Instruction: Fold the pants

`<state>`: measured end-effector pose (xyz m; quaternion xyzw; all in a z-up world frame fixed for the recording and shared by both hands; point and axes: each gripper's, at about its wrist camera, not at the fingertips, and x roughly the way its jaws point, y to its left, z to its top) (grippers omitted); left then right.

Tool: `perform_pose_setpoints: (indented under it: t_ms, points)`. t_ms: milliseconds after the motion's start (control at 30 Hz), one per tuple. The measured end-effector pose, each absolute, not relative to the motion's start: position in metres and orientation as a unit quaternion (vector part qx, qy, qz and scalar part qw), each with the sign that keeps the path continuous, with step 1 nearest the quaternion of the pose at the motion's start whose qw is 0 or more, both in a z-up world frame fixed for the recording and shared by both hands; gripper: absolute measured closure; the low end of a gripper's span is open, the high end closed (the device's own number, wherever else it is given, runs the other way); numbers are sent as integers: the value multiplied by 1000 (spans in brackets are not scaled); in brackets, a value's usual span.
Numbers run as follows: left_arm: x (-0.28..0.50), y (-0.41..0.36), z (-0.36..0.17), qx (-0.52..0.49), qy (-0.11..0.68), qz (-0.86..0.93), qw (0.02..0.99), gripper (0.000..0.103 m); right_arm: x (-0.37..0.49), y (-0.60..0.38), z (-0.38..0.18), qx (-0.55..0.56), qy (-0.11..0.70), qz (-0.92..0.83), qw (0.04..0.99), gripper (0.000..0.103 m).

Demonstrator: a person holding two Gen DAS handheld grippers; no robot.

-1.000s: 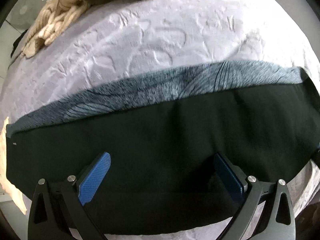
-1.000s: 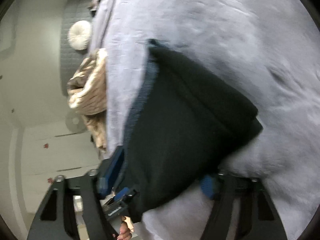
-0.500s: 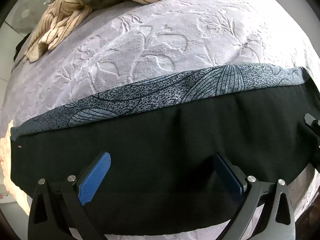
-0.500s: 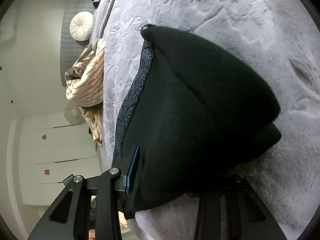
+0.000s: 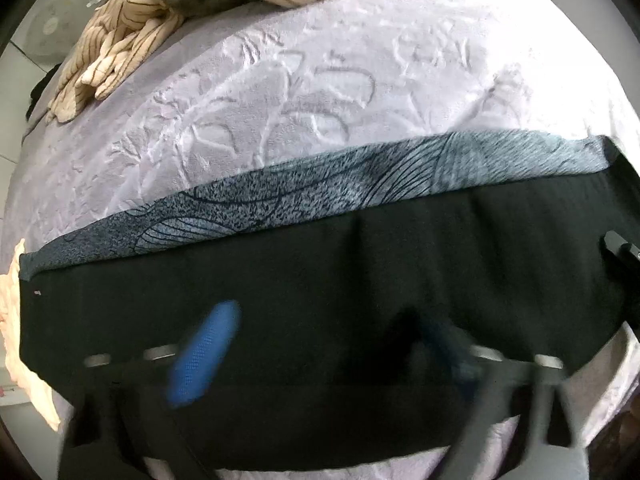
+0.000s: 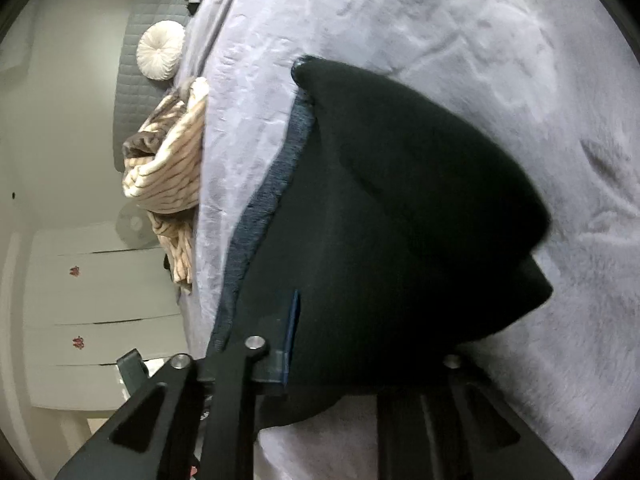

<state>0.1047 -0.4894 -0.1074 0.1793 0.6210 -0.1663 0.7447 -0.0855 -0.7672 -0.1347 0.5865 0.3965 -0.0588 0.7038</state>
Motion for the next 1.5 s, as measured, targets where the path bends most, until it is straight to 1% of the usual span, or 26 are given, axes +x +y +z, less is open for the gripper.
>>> perform_pose_setpoints:
  t_ms: [33,167,300,367,433,500,633,667,700,733,833,933,1033,1100,1167,1200,1233,1267,1300,1333,1367,1400,1467,1500]
  points:
    - [106,-489,-101,172,622,-169,745,35,-85,-766,-129,585,391,-56,708,88]
    - [112,-491,-84,161,589,-184,770,35,-83,-762,-101,576,370,-28,728,88]
    - [106,-515,-112,167,605,-198,753,35,-78,-751,-76,543,372,-17,753,88]
    - [97,-526,-125,197,594,-189,757,35,-74,-745,-70,529,380,-20,759,88]
    - [96,-529,-127,207,587,-187,760,35,-66,-738,-64,505,395,-26,767,88]
    - [101,-523,-120,192,596,-196,755,35,-59,-732,-54,477,404,-33,780,88]
    - [113,-489,-97,171,589,-188,768,34,-46,-714,-22,403,429,-48,807,88]
    - [116,-476,-92,162,587,-185,771,27,-41,-705,-12,376,437,-50,816,88]
    - [118,-465,-87,156,586,-182,774,21,-38,-698,-6,358,442,-51,821,88]
    - [121,-449,-81,145,582,-179,780,19,-32,-684,4,328,450,-54,829,88]
    - [128,-406,-68,132,575,-174,788,19,-14,-643,26,255,463,-63,847,88]
    - [129,-367,-66,126,577,-167,789,19,4,-592,33,191,476,-71,855,87]
    - [129,-324,-67,127,582,-150,789,19,26,-537,27,144,493,-70,855,83]
    - [138,-290,-72,124,588,-135,788,19,41,-495,11,116,514,-72,847,80]
    - [143,-253,-73,122,594,-114,787,19,66,-448,-25,79,551,-81,827,68]
    - [147,-243,-74,123,595,-106,787,19,75,-427,-43,55,569,-86,816,65]
    - [150,-228,-74,123,596,-97,787,19,84,-407,-62,24,589,-91,803,59]
    - [152,-217,-74,122,596,-91,788,19,84,-395,-77,-8,603,-99,792,51]
    - [152,-204,-72,120,596,-85,789,19,85,-374,-90,-59,613,-111,780,47]
    - [154,-196,-71,118,596,-82,790,19,83,-360,-91,-91,611,-110,779,45]
    - [155,-189,-70,114,596,-81,791,19,80,-349,-84,-100,603,-97,785,45]
    - [157,-183,-69,108,595,-81,792,19,74,-343,-71,-91,593,-76,796,44]
    - [159,-178,-69,99,597,-87,792,19,62,-340,-45,-47,577,-19,815,35]
    - [159,-180,-68,92,598,-94,791,19,58,-343,-37,-23,573,-3,820,35]
